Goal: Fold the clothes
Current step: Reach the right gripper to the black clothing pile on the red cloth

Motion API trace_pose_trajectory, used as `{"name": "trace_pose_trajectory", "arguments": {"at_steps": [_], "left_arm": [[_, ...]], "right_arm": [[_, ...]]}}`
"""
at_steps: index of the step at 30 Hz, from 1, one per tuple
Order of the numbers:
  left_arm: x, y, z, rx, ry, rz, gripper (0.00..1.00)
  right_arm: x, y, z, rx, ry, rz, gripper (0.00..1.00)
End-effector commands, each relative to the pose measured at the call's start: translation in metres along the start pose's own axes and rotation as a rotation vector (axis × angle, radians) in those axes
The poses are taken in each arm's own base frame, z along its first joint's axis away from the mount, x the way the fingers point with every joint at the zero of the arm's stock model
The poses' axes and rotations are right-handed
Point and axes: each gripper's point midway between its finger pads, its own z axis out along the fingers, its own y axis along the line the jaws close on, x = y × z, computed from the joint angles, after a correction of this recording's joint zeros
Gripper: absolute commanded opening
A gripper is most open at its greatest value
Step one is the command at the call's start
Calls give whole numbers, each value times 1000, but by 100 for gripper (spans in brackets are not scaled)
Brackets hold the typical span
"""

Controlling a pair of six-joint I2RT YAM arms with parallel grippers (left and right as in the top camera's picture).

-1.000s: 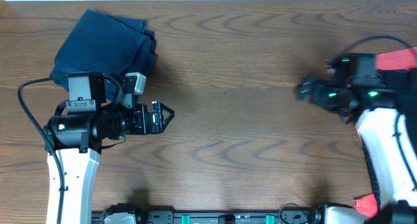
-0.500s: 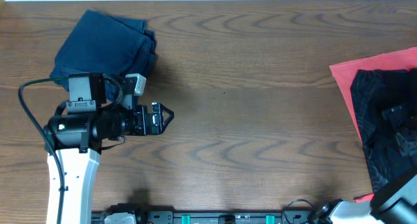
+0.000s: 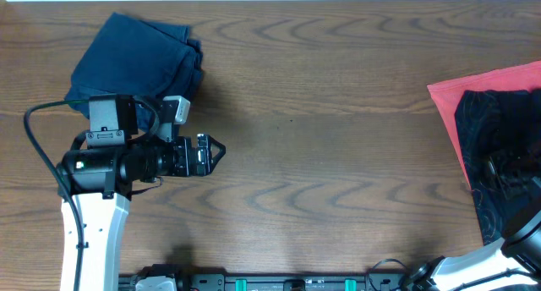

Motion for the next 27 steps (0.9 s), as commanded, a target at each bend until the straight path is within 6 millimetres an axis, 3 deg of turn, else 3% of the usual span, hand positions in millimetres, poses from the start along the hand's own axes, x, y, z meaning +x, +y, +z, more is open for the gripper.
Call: {"name": "trace_pose_trajectory", "arguments": {"at_steps": [1, 6, 10, 17, 22, 27], "left_arm": [[-4, -2, -4, -7, -14, 32, 98], [-4, -2, -4, -7, -14, 32, 98], [-4, -2, -4, -7, -14, 32, 98], [-5, -2, -4, -7, -15, 33, 98], [-5, -2, -4, -7, -15, 32, 98], [-6, -3, -4, -6, -18, 35, 98]], "right_arm": [[21, 65, -35, -311, 48, -179, 1], [51, 108, -84, -457, -5, -348, 1], [86, 134, -104, -490, -20, -476, 1], [176, 163, -92, -473, 139, -690, 1], [258, 179, -85, -473, 244, -922, 1], [334, 175, -76, -425, 291, -1139, 1]]}}
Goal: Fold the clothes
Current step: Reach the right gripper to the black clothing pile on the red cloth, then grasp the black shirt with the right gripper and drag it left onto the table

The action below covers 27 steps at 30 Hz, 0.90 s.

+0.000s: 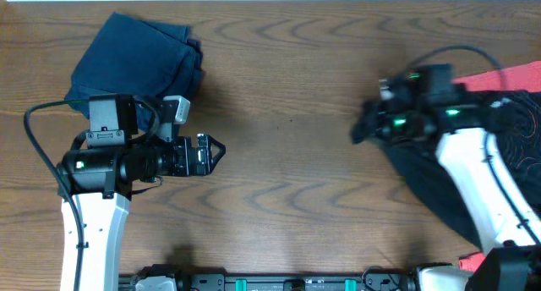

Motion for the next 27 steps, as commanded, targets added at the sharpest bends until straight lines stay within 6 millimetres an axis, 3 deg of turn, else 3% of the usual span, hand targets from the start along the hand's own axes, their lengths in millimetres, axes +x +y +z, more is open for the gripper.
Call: {"name": "trace_pose_trajectory", "arguments": {"at_steps": [1, 3, 7, 9, 12, 14, 17, 20, 23, 27], "left_arm": [[-5, -2, -4, -7, -16, 33, 98], [-5, -3, -4, -6, -16, 33, 98], [-6, -3, -4, -6, -19, 35, 98], [-6, -3, -4, -5, -19, 35, 98], [-7, -9, -3, 27, -21, 42, 98], [-7, -16, 1, 53, -11, 64, 98], [-3, -28, 14, 83, 27, 111, 98], [0, -41, 34, 115, 75, 168, 98], [1, -50, 63, 123, 129, 231, 98], [3, -64, 112, 161, 200, 304, 98]], "right_arm": [[29, 34, 21, 15, 66, -124, 1], [43, 46, 31, 43, 84, -192, 3], [45, 55, 39, 108, 35, -288, 35], [33, 56, 36, 120, -19, -296, 49], [3, 57, 23, 90, -129, -268, 61], [-19, 50, 12, 82, -200, -230, 63], [-54, 24, -7, 113, -310, -135, 69], [-79, -16, -27, 179, -383, -27, 68], [-89, -49, -34, 221, -395, 56, 67], [-83, -72, -32, 241, -339, 83, 70]]}}
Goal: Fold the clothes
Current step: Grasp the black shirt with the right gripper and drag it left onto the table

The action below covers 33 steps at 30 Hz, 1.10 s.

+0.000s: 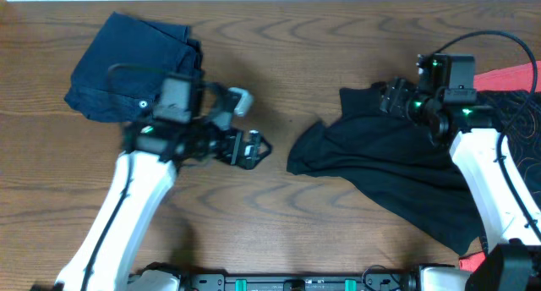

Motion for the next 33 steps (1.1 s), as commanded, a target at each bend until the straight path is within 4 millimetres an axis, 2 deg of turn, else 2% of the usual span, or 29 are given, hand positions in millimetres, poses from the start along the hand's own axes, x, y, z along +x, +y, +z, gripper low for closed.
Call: {"name": "trace_pose_trajectory", "arguments": {"at_steps": [1, 6, 11, 13, 14, 16, 18, 20, 21, 22, 24, 27, 31, 33], "left_arm": [[1, -2, 42, 26, 78, 45, 98], [-3, -2, 108, 68, 113, 116, 98], [4, -6, 153, 93, 146, 169, 98], [10, 0, 168, 53, 165, 186, 100], [13, 5, 174, 25, 176, 192, 96], [20, 13, 184, -28, 199, 202, 79], [24, 19, 188, -67, 216, 207, 58], [29, 31, 185, -140, 237, 170, 32], [33, 41, 181, -199, 256, 139, 22], [40, 52, 173, -261, 284, 101, 8], [59, 73, 155, -375, 364, 33, 6], [91, 94, 124, -479, 513, -35, 6], [131, 108, 81, -554, 707, -139, 6], [142, 111, 65, -576, 765, -201, 6]], "right_arm": [[5, -13, 6, 21, 43, -11, 71], [13, -21, 5, 43, 81, -36, 74], [17, -22, 5, 48, 95, -35, 75], [17, -22, 5, 50, 98, -34, 75], [18, -22, 5, 50, 99, -34, 75], [18, -22, 5, 50, 99, -34, 75], [18, -23, 5, 52, 102, -33, 75], [19, -24, 5, 57, 102, -33, 76], [18, -25, 5, 62, 100, -34, 76], [17, -27, 5, 74, 96, -34, 76], [15, -31, 5, 99, 85, -36, 77], [11, -36, 4, 130, 65, -39, 79], [8, -43, 3, 171, 46, -42, 80], [5, -46, 4, 191, 35, -43, 81]]}}
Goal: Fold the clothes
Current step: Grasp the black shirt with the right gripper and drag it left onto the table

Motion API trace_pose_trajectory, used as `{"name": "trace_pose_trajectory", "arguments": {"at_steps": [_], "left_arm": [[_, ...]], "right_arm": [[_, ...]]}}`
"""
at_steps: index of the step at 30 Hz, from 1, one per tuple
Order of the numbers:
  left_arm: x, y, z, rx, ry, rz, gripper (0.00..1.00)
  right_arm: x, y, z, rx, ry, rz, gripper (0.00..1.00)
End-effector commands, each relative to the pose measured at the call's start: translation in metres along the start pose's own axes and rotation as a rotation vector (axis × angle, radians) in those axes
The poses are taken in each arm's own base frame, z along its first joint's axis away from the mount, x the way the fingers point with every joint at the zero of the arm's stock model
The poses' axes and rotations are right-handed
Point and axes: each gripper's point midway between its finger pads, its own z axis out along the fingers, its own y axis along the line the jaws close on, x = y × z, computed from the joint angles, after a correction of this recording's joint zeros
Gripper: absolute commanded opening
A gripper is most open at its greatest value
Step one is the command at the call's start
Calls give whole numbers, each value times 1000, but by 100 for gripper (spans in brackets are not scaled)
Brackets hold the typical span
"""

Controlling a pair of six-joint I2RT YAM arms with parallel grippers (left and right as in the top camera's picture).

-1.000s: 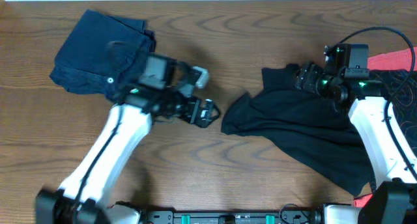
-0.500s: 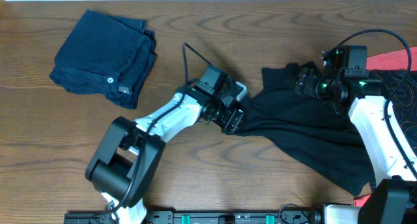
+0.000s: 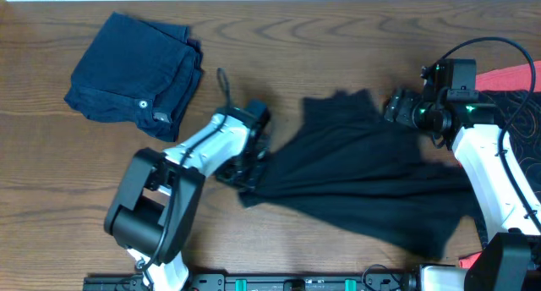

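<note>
A black garment (image 3: 363, 177) lies spread over the middle and right of the table, its left corner reaching to about the left arm's wrist. My left gripper (image 3: 250, 171) is down on that left corner and looks shut on the cloth, though its fingers are partly hidden by the wrist. My right gripper (image 3: 395, 106) sits at the garment's far right edge, shut on the fabric there. A folded dark blue garment (image 3: 135, 67) rests at the far left of the table.
A red cloth (image 3: 507, 74) lies at the right edge, partly under the right arm and the black garment. Bare wood runs along the far side of the table between the blue pile and the black garment.
My left gripper went from just left of the black garment onto its left corner. The garment now reaches further left and lies wider and flatter. My right gripper has hardly moved.
At first the black garment lay on the red cloth at the right edge, with my left arm idle near the blue pile. Then my right gripper had the garment at mid-table. Then my left arm was close beside it, and now both grippers hold it spread out.
</note>
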Motion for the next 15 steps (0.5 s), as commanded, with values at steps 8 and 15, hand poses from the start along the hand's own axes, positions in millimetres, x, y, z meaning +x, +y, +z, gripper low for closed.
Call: {"name": "trace_pose_trajectory", "arguments": {"at_steps": [8, 15], "left_arm": [[20, 49, -16, -48, 33, -186, 6], [17, 52, -20, -43, 6, -200, 13]], "right_arm": [[-11, 18, 27, -80, -18, -141, 81], [25, 41, 85, -166, 124, -242, 62]]}}
